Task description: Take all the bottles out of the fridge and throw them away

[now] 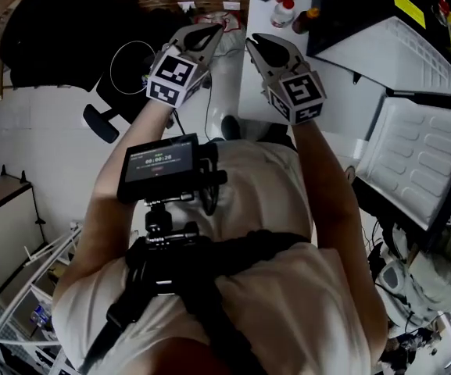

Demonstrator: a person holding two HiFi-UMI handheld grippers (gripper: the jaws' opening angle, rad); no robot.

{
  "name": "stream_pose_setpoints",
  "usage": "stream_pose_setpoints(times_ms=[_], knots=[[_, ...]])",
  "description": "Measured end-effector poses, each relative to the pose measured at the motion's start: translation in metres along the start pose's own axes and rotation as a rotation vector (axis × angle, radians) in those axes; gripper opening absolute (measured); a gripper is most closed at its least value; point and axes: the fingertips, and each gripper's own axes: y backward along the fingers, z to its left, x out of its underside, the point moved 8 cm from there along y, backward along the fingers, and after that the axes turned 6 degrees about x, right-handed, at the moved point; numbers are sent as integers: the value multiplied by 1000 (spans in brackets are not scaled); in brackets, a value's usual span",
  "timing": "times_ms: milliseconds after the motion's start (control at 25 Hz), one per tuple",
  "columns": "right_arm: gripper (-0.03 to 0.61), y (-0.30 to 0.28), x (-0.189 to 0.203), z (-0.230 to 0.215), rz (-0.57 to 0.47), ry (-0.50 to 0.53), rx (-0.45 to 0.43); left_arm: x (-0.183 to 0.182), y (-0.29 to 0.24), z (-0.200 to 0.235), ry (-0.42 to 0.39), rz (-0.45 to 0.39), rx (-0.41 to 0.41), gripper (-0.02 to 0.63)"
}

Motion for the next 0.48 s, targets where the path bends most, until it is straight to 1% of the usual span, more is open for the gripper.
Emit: stream_pose_setpoints(times_ms=[120, 280, 360, 480], knots=[[58, 21, -2, -9, -1, -7, 67, -12, -15, -16, -8, -26, 93, 8], [58, 51, -1, -21, -2, -15, 160, -27, -35, -38, -37, -52, 186, 8], [58, 69, 6, -34, -10, -23, 202, -32, -54, -50, -52, -60, 217, 9], [57, 94, 13, -54, -9, -31, 242, -42, -78, -70, -62, -65, 248, 9]])
